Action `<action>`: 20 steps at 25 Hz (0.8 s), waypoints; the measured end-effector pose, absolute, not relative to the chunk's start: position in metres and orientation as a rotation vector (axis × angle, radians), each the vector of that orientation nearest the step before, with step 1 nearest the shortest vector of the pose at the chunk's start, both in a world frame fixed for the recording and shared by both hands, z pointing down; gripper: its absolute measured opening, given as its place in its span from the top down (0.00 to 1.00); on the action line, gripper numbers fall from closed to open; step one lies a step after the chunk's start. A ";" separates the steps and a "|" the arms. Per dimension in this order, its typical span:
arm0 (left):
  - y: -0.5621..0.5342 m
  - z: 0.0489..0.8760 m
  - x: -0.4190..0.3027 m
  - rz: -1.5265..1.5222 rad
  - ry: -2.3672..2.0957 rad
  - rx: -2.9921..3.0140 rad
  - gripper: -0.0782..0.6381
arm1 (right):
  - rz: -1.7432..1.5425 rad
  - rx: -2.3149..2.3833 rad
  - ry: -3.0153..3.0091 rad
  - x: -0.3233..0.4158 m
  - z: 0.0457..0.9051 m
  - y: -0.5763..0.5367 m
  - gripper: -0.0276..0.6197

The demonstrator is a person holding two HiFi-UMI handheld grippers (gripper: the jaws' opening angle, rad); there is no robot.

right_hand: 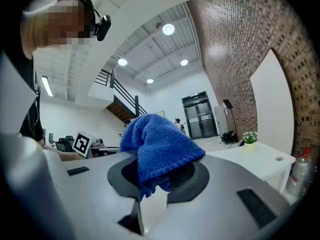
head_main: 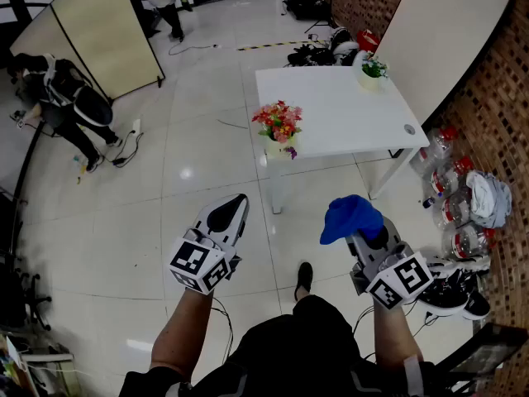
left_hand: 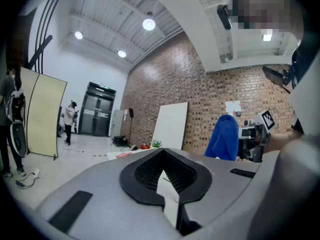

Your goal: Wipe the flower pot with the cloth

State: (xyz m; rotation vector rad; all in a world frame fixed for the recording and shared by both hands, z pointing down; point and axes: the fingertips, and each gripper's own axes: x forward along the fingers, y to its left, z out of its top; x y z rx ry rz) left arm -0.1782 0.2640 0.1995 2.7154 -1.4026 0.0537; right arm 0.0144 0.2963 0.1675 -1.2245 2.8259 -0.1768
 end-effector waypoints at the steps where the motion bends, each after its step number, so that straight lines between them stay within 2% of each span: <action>1: 0.254 0.199 -0.175 0.051 -1.405 2.714 0.89 | -0.180 -1.219 2.828 0.016 0.168 0.283 0.86; 12: 0.128 0.216 -0.164 0.164 -1.567 2.646 0.88 | -0.166 -1.066 2.894 0.024 0.164 0.148 0.86; 20: 0.059 0.267 -0.158 0.290 -1.372 2.755 0.89 | -0.252 -1.052 2.919 0.002 0.193 0.097 0.86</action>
